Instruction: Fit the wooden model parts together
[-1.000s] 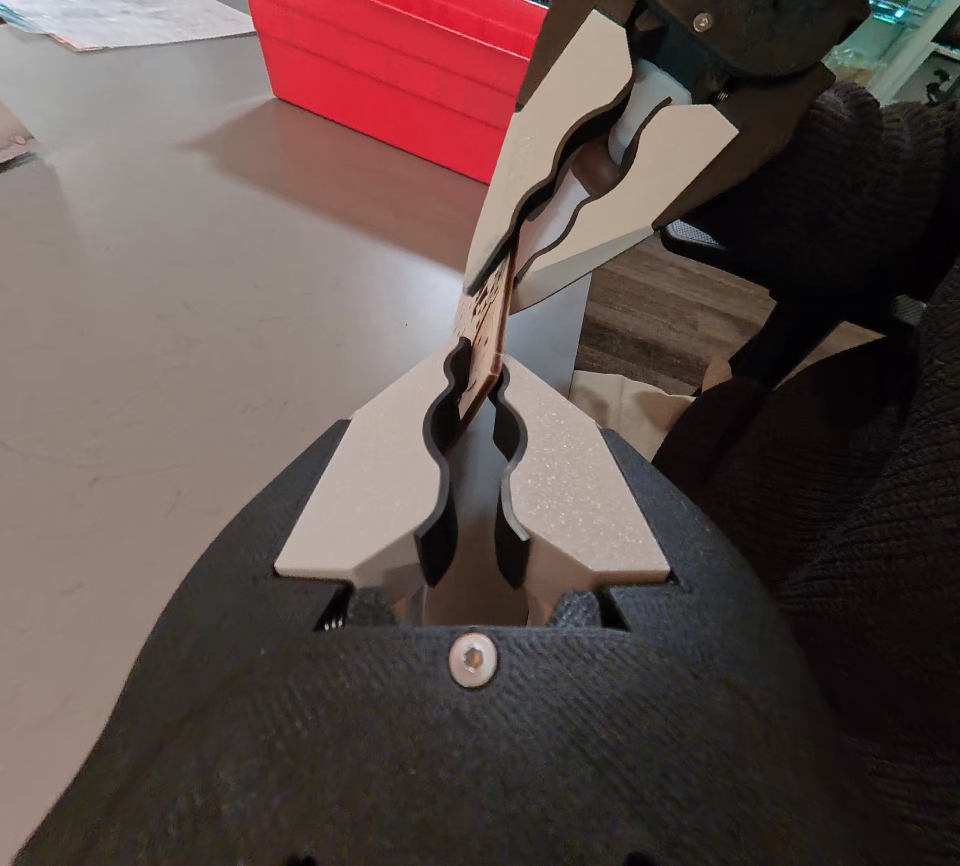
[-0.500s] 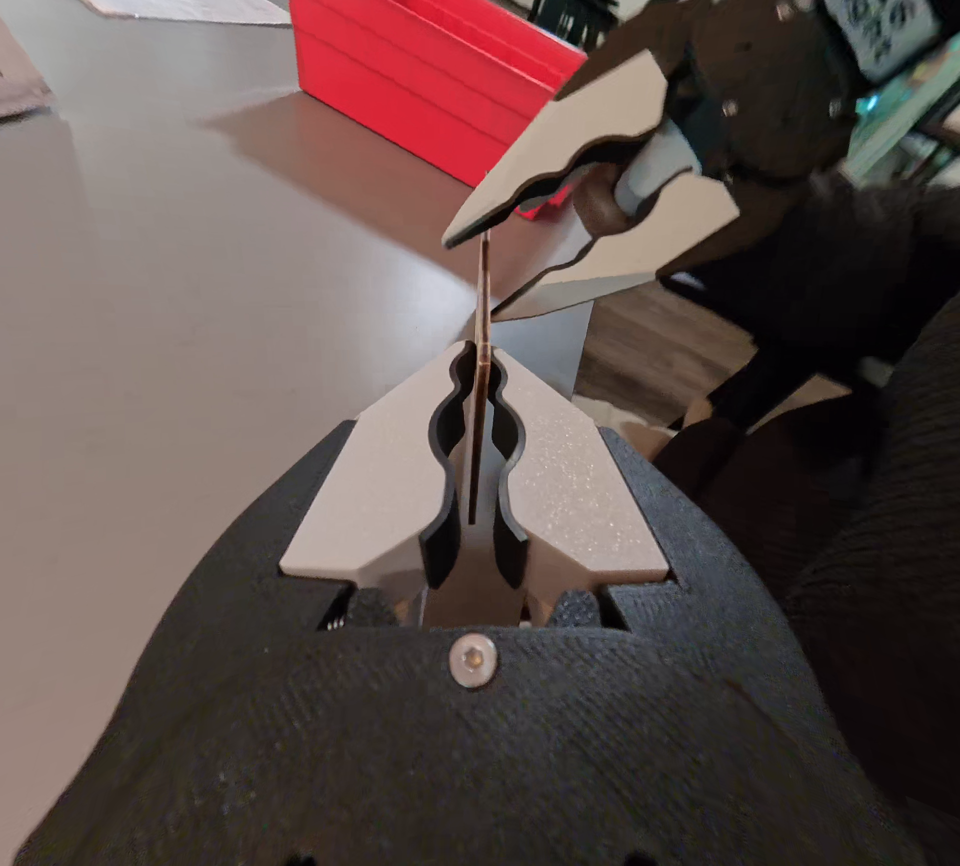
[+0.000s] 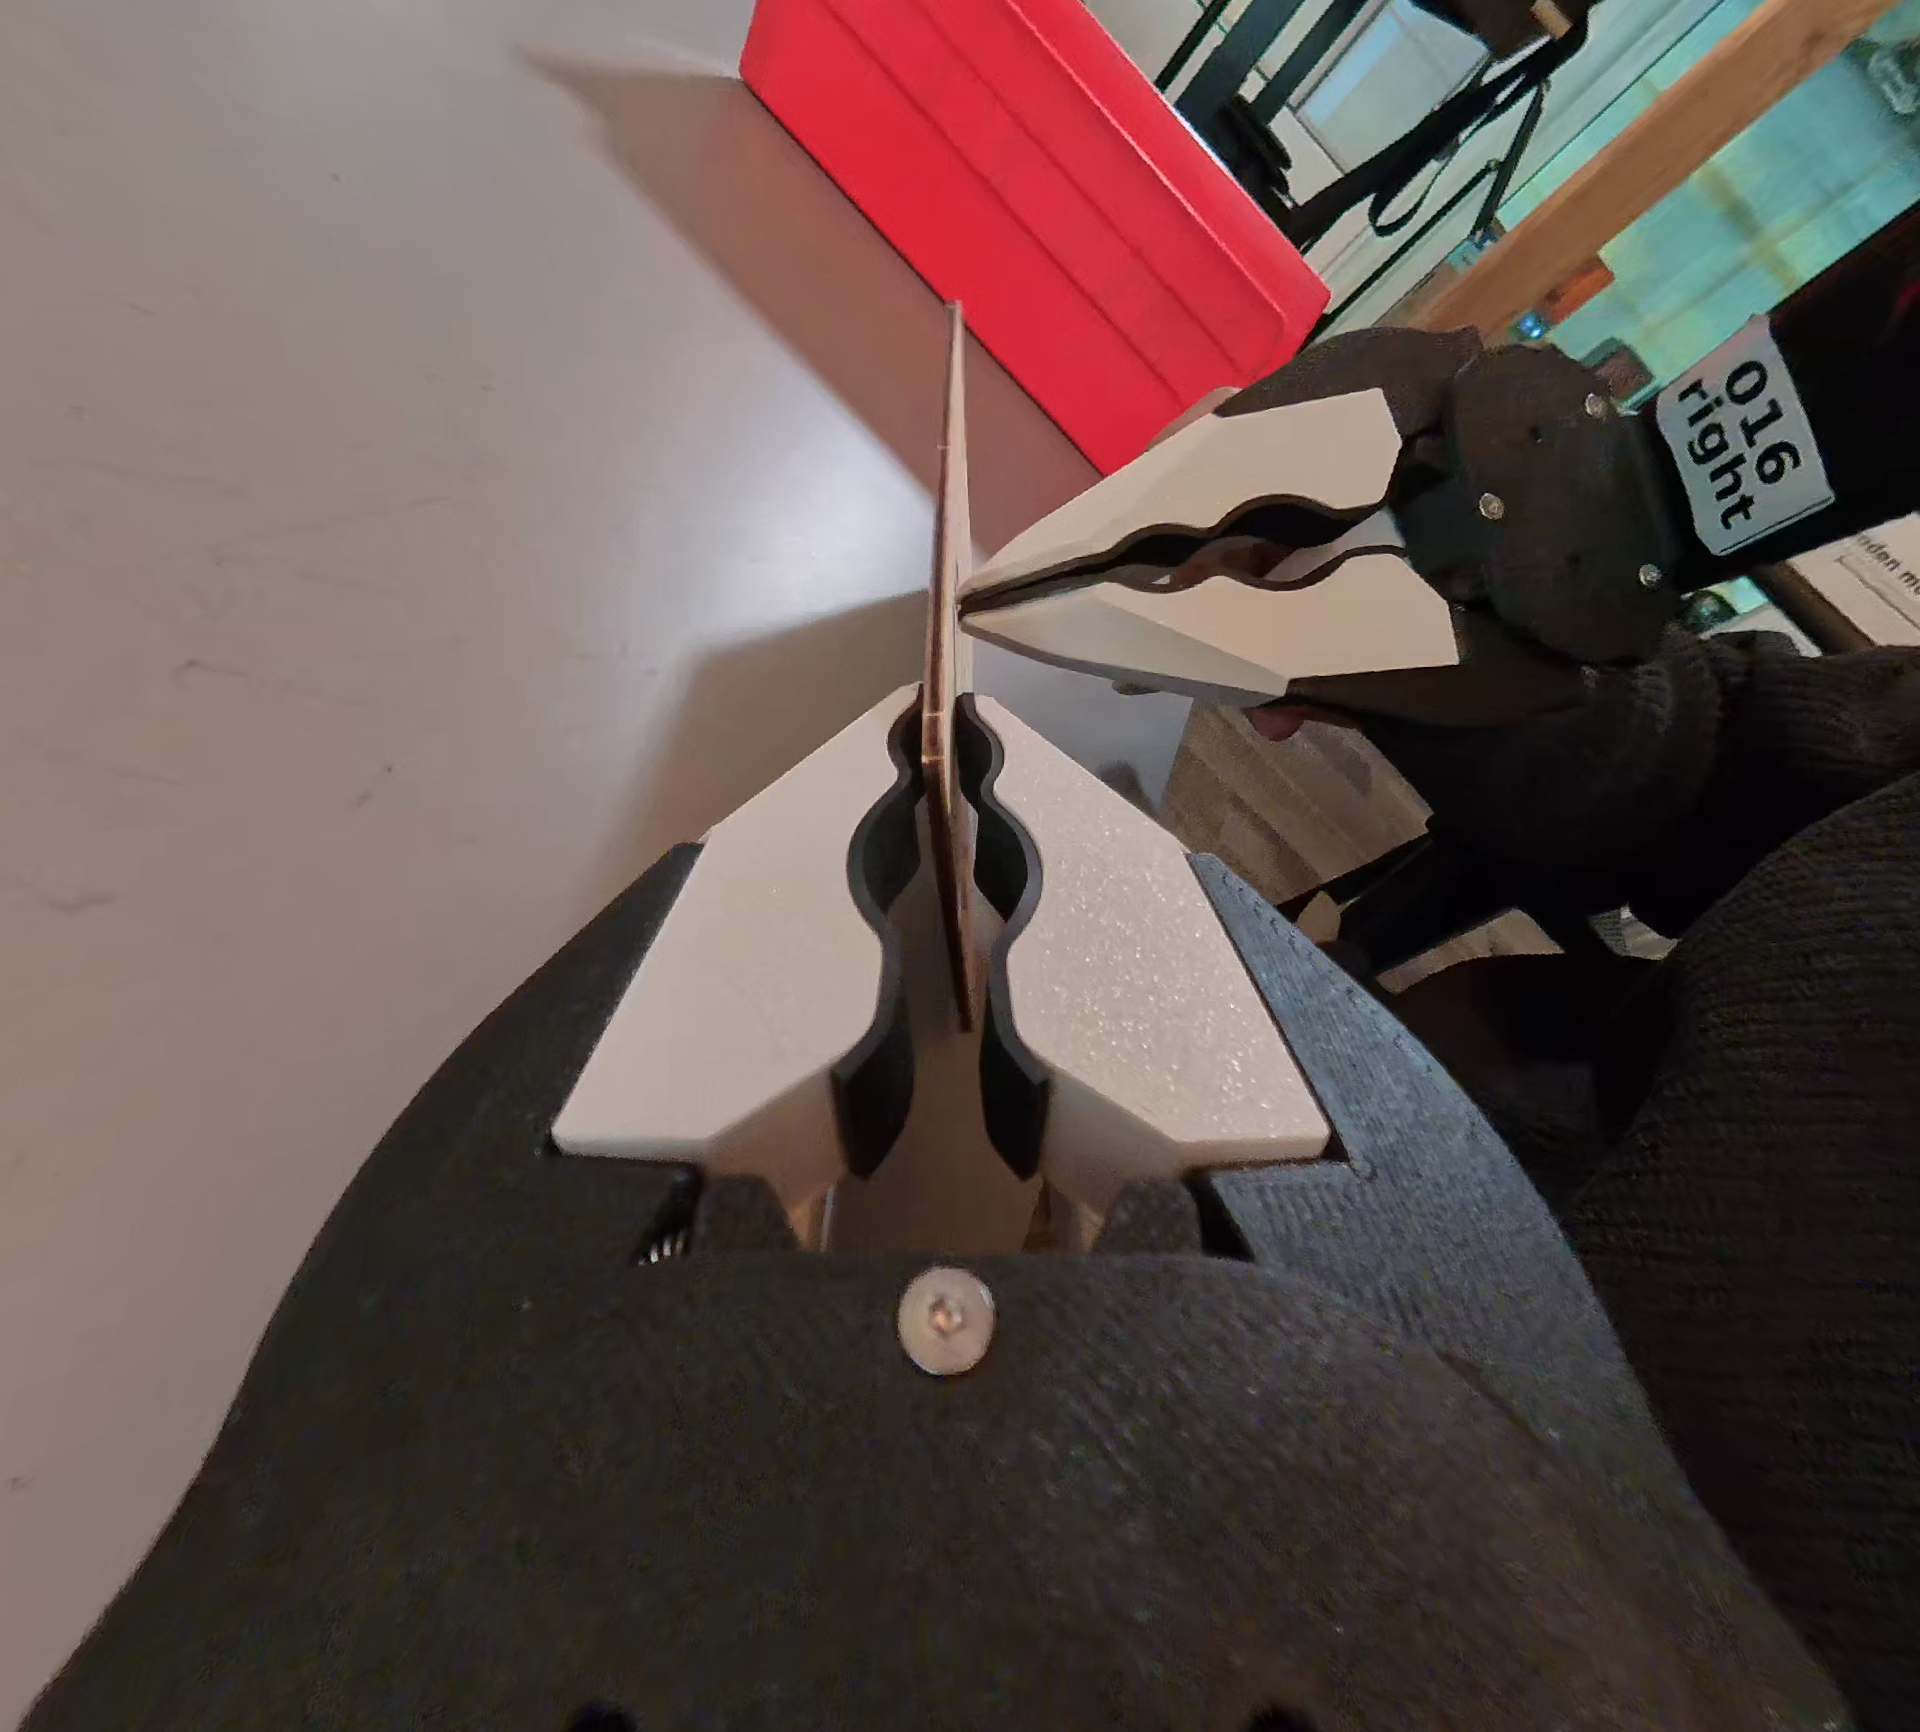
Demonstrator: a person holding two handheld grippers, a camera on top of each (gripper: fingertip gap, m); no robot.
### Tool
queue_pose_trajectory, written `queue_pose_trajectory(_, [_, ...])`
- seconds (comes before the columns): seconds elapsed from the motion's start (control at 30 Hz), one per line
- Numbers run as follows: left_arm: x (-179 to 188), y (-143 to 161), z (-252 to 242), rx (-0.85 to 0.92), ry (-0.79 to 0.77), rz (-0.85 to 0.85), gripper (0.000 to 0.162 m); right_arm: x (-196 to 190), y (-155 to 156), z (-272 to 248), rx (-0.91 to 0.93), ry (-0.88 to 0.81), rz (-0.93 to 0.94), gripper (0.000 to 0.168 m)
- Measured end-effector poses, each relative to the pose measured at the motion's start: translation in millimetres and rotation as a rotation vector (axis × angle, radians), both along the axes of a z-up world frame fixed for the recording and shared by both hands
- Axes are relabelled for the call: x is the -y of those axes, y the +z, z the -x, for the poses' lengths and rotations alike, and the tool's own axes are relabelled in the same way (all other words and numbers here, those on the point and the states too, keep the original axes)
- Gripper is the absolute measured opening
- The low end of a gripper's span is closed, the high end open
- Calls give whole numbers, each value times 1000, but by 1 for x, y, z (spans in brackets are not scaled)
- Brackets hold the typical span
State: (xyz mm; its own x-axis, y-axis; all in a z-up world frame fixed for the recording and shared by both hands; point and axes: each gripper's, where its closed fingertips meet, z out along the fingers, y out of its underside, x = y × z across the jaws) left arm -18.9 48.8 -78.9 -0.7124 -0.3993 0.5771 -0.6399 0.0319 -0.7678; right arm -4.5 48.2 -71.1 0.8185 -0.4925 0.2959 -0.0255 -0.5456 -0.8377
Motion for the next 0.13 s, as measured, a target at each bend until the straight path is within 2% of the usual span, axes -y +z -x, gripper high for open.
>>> queue_pose_trajectory(0.03, [0,-2,0,6,0,-11,2,0,-1,-1,1,-2,0,0])
queue_pose_trajectory(0.13, [-1,-3,0,37,-7,-36,3,-1,-2,-3,-5,-16,1,0])
